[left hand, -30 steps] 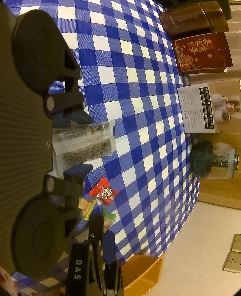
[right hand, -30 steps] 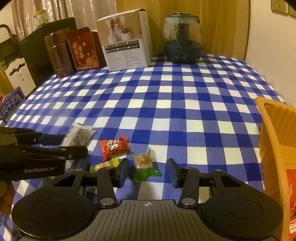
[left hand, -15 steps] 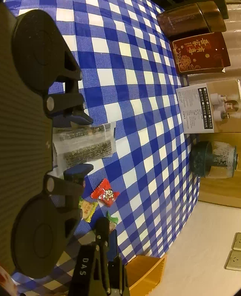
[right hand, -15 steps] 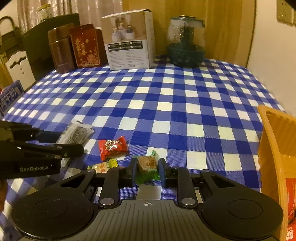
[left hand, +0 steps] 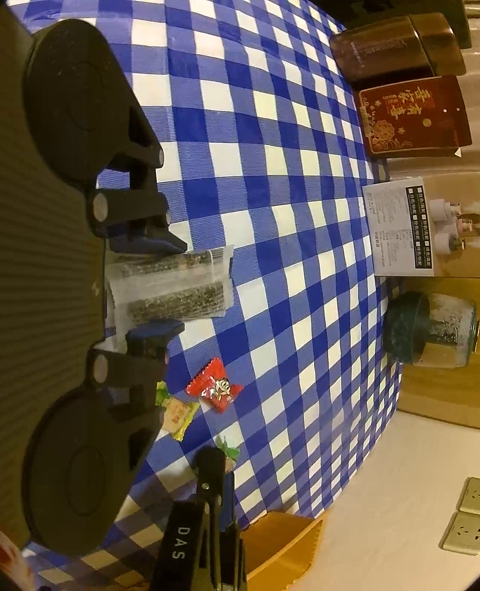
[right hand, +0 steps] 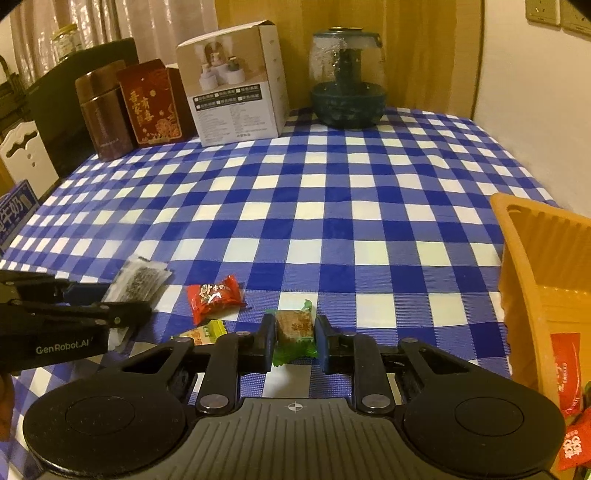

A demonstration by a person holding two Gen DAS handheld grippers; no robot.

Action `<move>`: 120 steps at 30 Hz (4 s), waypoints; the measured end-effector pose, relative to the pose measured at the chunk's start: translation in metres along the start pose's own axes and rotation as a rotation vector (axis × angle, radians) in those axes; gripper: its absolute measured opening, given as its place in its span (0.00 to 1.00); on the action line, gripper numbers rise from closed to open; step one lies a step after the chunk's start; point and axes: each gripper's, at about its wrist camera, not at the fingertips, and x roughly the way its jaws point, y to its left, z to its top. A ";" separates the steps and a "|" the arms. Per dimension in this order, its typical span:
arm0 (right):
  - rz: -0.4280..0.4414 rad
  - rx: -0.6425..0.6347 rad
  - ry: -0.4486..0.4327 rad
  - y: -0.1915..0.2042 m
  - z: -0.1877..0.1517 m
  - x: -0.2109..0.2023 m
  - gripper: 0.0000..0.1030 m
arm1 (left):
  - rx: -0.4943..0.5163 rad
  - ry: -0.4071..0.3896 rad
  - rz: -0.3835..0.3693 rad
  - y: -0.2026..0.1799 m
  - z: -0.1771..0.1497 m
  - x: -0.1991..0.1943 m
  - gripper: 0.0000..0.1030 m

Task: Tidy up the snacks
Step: 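Lift and carry the cake and seaweed bar over the orange tray with both tools, then open the left tool to drop the seaweed bar while the right tool releases the cake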

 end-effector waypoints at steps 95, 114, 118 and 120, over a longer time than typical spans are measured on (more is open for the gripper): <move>-0.259 0.381 -0.197 -0.144 -0.105 -0.272 0.23 | 0.205 -0.107 -0.338 -0.276 -0.019 -0.143 0.34; -0.253 0.375 -0.187 -0.179 -0.074 -0.236 0.23 | 0.187 -0.064 -0.351 -0.285 0.011 -0.091 0.34; -0.260 0.387 -0.189 -0.184 -0.072 -0.232 0.23 | 0.171 -0.071 -0.366 -0.284 0.015 -0.083 0.36; -0.261 0.396 -0.188 -0.187 -0.072 -0.230 0.23 | 0.152 -0.079 -0.368 -0.282 0.018 -0.079 0.47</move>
